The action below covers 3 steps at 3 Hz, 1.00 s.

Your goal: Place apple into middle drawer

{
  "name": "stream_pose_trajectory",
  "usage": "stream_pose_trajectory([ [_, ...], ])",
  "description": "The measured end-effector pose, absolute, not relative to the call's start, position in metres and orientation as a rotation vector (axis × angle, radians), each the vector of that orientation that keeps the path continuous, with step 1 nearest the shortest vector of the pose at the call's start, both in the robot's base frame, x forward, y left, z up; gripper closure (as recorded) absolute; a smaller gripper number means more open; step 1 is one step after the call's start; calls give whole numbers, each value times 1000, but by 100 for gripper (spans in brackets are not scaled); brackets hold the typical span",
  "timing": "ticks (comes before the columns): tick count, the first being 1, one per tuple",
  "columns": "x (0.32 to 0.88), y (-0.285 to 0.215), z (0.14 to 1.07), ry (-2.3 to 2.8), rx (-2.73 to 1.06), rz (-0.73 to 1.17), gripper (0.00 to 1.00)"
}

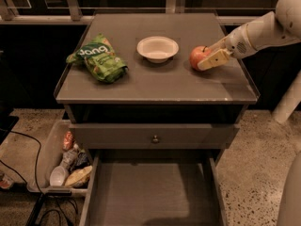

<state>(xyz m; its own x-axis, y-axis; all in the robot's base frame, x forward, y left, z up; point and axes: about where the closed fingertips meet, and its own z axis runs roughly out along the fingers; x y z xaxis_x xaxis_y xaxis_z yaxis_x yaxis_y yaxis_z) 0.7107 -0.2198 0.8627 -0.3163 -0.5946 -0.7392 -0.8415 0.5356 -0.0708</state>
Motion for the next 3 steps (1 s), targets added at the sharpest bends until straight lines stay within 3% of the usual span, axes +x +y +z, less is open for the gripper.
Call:
stream_pose_trajectory([
  [2,711,-220,863,2037,-1160,427,88],
  [3,713,-216,868,2021,-1165,409,100],
])
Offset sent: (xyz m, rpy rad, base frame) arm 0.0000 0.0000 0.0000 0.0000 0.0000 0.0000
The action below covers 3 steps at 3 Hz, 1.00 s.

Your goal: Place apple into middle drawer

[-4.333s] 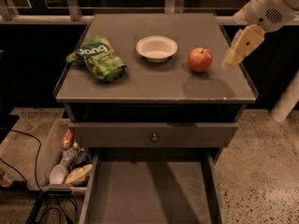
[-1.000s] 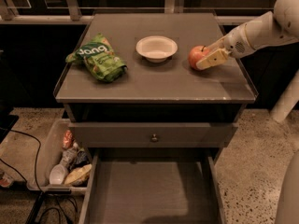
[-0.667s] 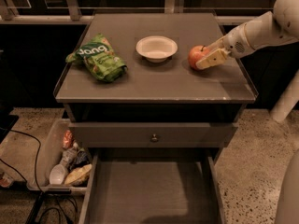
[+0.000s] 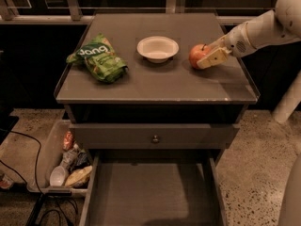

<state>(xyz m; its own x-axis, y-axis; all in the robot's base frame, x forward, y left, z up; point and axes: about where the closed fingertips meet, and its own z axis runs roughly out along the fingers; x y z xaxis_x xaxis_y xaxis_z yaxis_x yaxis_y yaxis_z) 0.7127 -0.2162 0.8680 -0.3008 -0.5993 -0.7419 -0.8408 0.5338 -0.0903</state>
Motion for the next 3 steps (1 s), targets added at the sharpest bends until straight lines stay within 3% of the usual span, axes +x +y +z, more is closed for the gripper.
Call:
stream_pose_trajectory([
  [1,695,-219,886,1975,-1172,418,100],
  [3,607,-241,925,1789,-1202,495,100],
])
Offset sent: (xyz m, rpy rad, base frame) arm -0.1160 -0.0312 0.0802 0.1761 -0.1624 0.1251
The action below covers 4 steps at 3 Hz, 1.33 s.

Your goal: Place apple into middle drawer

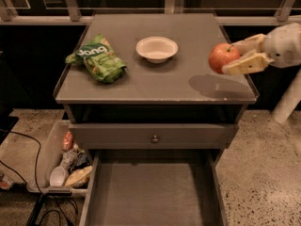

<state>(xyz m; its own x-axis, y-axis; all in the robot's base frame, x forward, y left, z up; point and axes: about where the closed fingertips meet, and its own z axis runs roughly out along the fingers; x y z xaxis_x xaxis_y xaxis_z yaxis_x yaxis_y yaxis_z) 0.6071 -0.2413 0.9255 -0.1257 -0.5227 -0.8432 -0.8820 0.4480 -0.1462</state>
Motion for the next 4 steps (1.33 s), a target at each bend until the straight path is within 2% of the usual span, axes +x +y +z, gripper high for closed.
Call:
stream_pose_trajectory([
  [2,506,-271,922,1762,-1197,416,100],
  [3,473,-271,910,1819,-1097,320,100],
  [4,450,-255,852,1921,-1062,356,100],
])
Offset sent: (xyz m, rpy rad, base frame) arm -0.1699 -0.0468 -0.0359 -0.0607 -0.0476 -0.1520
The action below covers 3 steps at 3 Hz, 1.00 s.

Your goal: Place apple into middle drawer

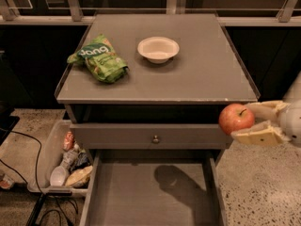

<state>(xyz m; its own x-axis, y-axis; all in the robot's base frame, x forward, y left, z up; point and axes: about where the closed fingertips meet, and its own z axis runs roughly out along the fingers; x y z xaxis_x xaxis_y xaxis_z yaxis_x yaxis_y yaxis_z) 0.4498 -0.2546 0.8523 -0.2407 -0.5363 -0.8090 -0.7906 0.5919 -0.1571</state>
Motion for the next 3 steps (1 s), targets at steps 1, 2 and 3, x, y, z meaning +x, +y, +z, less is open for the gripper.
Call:
stream_pose_trajectory([
  [1,441,-246,832,1949,-1074,391,100],
  [2,442,-245,832,1949,-1075,391,100],
  [3,433,-226,798,1990,-1088,413,100],
])
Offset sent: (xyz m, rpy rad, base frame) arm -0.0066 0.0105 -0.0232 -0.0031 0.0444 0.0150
